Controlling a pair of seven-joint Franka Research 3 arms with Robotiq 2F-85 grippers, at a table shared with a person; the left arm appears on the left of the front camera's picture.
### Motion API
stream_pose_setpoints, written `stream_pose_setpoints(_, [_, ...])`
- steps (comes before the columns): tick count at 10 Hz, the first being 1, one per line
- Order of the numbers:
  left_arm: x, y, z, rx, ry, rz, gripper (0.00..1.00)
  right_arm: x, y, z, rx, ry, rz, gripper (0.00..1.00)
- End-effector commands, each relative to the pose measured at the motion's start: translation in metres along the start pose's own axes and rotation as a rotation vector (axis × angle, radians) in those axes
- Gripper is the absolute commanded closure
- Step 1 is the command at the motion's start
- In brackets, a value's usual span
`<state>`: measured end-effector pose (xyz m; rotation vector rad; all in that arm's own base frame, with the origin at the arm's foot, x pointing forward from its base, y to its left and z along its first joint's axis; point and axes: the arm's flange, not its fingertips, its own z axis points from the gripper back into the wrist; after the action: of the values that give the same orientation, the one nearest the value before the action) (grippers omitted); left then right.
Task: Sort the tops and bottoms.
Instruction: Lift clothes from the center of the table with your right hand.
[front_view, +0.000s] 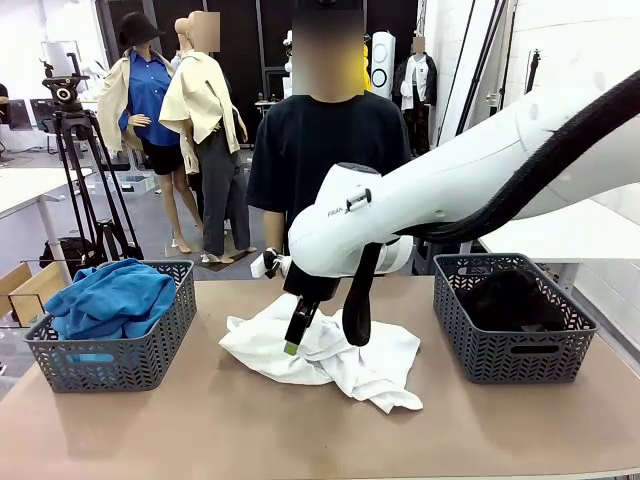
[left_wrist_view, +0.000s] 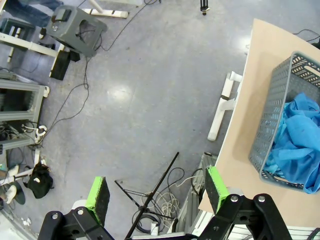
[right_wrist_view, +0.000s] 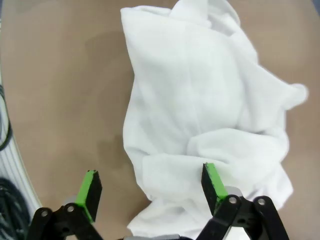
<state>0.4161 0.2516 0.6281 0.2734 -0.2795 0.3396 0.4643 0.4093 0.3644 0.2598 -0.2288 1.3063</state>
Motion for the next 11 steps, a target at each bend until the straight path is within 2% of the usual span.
stream_pose_setpoints(1, [-0.001, 0.002, 0.001, 0.013, 0.0, -0.003, 0.0, 0.005, -0.007, -0.012, 0.05, 0.036, -0.001, 0.0])
stream_pose_setpoints(5, [-0.001, 0.002, 0.001, 0.013, 0.0, -0.003, 0.0, 0.011, -0.007, -0.05, 0.054, 0.147, -0.002, 0.0])
stream_pose_setpoints(10, [-0.001, 0.002, 0.001, 0.013, 0.0, -0.003, 0.0, 0.014, -0.01, -0.077, 0.054, 0.209, 0.001, 0.0])
stream_pose_setpoints(11, [-0.001, 0.002, 0.001, 0.013, 0.0, -0.003, 0.0, 0.015, -0.01, -0.077, 0.05, 0.214, -0.001, 0.19])
